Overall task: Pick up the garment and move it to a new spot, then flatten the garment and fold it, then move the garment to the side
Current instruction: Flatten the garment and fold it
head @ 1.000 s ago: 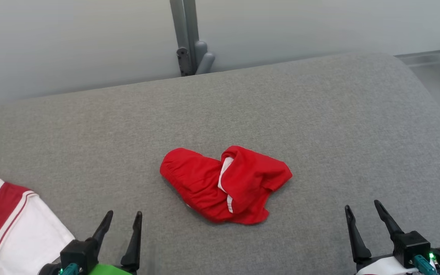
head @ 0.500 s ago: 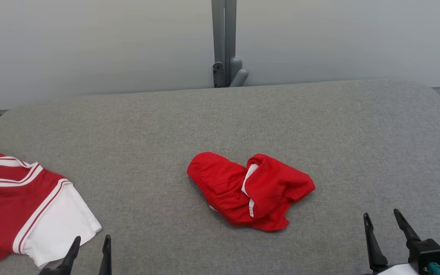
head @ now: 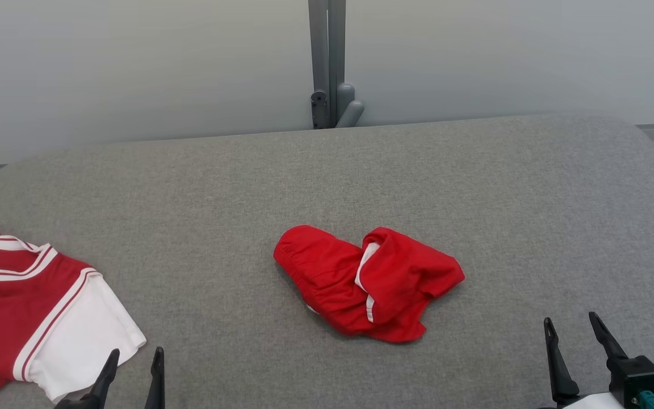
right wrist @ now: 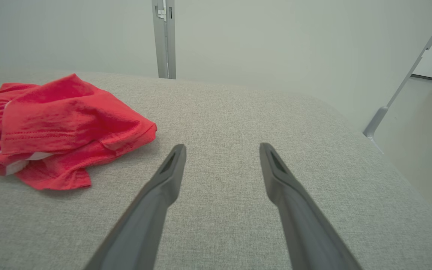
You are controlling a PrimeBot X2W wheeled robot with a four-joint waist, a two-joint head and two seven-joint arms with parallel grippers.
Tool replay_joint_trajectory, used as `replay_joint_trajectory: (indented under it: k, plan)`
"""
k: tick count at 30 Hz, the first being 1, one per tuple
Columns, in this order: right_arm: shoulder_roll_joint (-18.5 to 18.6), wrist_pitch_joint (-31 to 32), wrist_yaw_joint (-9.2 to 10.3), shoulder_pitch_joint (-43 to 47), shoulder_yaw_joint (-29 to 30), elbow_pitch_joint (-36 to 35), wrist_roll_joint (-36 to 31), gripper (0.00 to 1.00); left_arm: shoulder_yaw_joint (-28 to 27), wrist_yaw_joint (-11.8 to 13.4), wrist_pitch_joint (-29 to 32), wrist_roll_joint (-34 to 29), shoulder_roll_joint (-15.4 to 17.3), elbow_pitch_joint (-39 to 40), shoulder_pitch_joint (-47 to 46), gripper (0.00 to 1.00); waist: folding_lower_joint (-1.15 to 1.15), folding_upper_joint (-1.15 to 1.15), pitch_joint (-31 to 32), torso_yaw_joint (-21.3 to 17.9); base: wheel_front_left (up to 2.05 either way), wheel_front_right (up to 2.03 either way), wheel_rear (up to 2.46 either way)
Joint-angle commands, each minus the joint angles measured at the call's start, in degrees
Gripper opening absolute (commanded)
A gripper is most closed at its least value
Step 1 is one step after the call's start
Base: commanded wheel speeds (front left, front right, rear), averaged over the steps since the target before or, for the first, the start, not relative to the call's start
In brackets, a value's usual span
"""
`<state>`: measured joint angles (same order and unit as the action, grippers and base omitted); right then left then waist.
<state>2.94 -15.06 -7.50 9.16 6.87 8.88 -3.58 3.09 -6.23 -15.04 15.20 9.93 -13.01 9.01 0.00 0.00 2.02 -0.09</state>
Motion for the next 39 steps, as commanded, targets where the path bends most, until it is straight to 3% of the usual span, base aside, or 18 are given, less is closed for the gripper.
replay_joint_trajectory:
  k: [1,12,16,24,32,39]
  plan:
    - [0.1,-0.2,0.02,0.0,0.0,0.0,0.0,1.0,-0.6,-0.3,-0.2,-0.3,-0.1,0.0,0.6,1.0,0.0,0.0,-0.1,-0.1,0.0,0.0,0.0]
    - [0.0,-0.2,0.02,-1.1,-1.0,-0.1,-0.1,1.0,-2.2,-1.2,-0.2,-1.4,-2.0,-0.9,-0.8,1.0,0.0,0.0,-1.2,-1.3,0.0,0.0,0.0]
    - [0.0,-0.2,0.02,-2.3,-2.3,-0.3,-0.1,1.0,1.1,-1.3,-0.2,0.7,-1.9,-2.6,-3.5,1.0,0.0,0.0,-2.1,-3.4,0.0,0.0,0.0]
    - [0.0,-0.2,0.02,-3.4,-3.5,-0.7,0.8,1.0,12.0,-1.3,3.5,12.3,-0.6,-9.2,-11.0,1.0,0.0,0.0,-4.5,-8.8,0.0,0.0,0.0]
    - [0.0,-0.2,0.02,-3.8,-3.8,-0.6,1.6,1.0,18.5,-1.3,7.1,23.6,-0.4,-12.8,-16.9,1.0,0.0,0.0,-6.4,-12.7,0.0,0.0,0.0]
    - [0.0,-0.2,0.02,-4.8,-4.1,-0.6,2.1,1.0,22.8,-1.3,9.0,29.0,0.4,-18.3,-21.6,1.0,0.0,0.0,-7.9,-14.7,0.0,0.0,0.0]
